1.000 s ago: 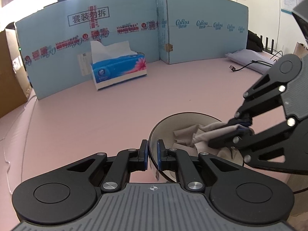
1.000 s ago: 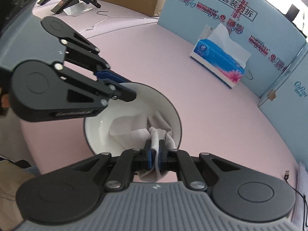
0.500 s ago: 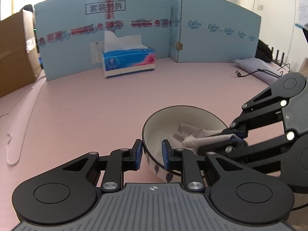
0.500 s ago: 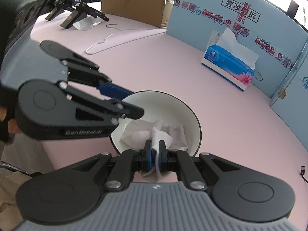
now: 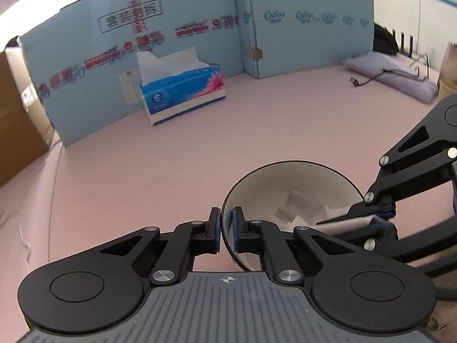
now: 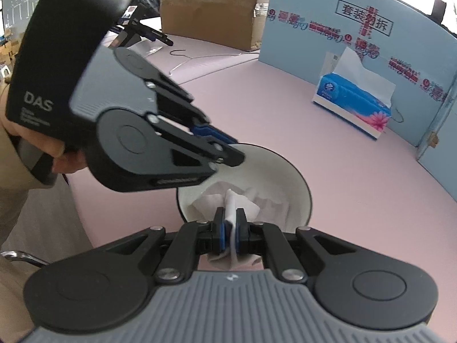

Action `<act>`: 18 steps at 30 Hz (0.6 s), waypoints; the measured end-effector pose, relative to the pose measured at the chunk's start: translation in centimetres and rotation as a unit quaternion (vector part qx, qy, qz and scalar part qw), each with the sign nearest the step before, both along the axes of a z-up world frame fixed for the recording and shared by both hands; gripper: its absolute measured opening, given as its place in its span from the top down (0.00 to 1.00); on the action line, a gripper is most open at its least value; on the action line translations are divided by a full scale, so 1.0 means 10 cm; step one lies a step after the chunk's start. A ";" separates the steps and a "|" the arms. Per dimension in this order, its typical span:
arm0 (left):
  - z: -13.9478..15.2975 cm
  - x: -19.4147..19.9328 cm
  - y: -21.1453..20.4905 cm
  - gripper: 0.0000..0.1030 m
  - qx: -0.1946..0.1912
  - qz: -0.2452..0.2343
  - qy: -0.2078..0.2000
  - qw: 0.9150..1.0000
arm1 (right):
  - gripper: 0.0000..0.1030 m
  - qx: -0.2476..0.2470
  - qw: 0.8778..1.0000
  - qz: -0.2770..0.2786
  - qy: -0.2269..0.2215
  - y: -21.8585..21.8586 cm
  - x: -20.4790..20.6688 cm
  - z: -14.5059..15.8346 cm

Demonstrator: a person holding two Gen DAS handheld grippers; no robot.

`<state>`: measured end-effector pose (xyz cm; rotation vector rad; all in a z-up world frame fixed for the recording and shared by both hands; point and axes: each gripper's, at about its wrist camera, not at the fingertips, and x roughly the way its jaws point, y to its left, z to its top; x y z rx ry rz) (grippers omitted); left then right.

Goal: Clean bowl
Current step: 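Sweep the cloth along the bowl bottom with the right gripper while the left gripper steadies the rim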

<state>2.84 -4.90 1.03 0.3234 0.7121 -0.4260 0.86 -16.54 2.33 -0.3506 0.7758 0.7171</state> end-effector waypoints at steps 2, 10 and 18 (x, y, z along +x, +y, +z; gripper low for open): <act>-0.01 0.00 0.00 0.89 -0.005 0.001 -0.002 1.000 | 0.94 0.001 1.000 0.003 0.005 -0.01 0.02 -0.01; -0.02 -0.05 0.03 0.89 -0.018 -0.003 -0.010 1.000 | 0.93 -0.040 0.997 0.030 0.051 0.00 0.22 -0.02; -0.05 -0.06 0.06 0.89 -0.023 -0.012 -0.011 1.000 | 0.94 -0.146 0.988 0.040 0.028 0.15 0.35 -0.06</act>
